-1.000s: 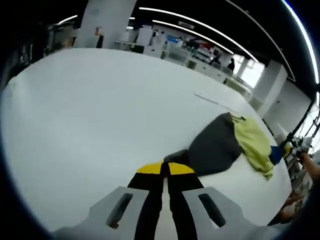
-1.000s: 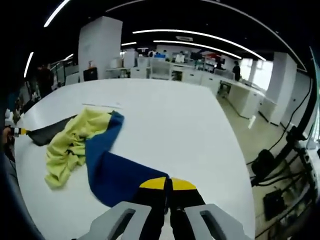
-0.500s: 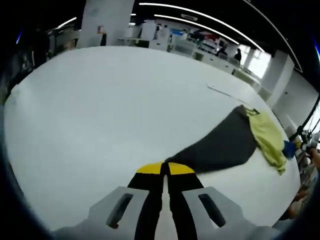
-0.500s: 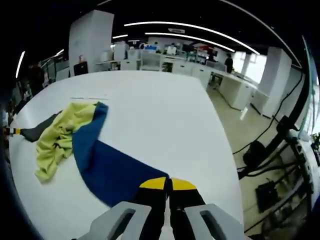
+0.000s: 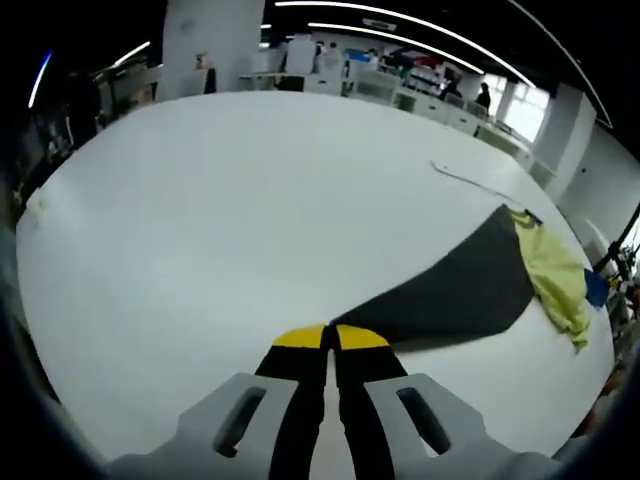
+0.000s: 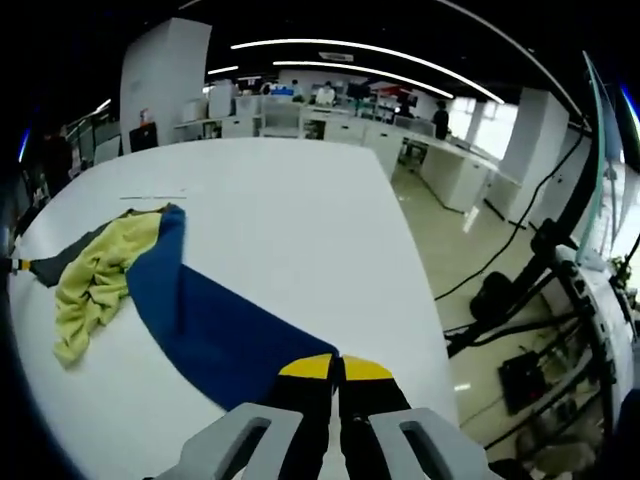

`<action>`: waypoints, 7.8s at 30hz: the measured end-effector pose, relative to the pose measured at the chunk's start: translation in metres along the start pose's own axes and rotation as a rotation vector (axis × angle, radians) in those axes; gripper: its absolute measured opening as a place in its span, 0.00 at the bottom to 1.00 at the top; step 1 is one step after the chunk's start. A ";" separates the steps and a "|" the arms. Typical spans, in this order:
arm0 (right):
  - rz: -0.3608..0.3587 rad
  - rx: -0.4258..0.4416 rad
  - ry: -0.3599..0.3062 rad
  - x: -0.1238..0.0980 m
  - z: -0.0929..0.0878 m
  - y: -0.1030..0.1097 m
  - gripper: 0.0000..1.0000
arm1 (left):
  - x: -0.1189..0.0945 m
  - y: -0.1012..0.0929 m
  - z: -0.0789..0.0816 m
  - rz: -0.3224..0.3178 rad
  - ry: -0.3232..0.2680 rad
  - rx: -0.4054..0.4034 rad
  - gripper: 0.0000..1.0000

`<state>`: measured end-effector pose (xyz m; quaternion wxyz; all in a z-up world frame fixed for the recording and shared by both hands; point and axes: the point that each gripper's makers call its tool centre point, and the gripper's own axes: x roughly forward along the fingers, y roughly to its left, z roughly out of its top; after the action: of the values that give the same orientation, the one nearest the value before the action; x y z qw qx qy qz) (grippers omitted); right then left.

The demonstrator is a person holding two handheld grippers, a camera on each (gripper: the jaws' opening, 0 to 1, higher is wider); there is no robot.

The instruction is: Fold the garment on the visible template until the final outline fits inside the template.

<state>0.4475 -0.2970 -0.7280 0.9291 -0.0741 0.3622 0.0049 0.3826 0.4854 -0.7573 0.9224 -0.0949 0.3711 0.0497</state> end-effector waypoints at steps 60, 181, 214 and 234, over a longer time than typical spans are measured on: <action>0.296 0.053 0.050 -0.013 -0.018 0.089 0.72 | -0.020 -0.067 -0.010 -0.182 -0.069 0.242 0.63; 0.624 -0.342 -0.080 -0.035 -0.027 0.309 0.00 | -0.053 -0.333 -0.100 -0.628 -0.007 0.163 0.00; 0.655 -0.313 -0.026 -0.101 -0.051 0.236 0.00 | -0.079 -0.230 -0.100 -0.490 0.064 0.036 0.00; 0.640 -0.300 0.055 -0.105 -0.101 0.214 0.00 | -0.077 -0.210 -0.150 -0.423 0.238 0.001 0.00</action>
<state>0.2887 -0.0949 -0.7590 0.8492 -0.0925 0.3870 0.3471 0.2597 0.2469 -0.7810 0.8621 -0.1752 0.4492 -0.1562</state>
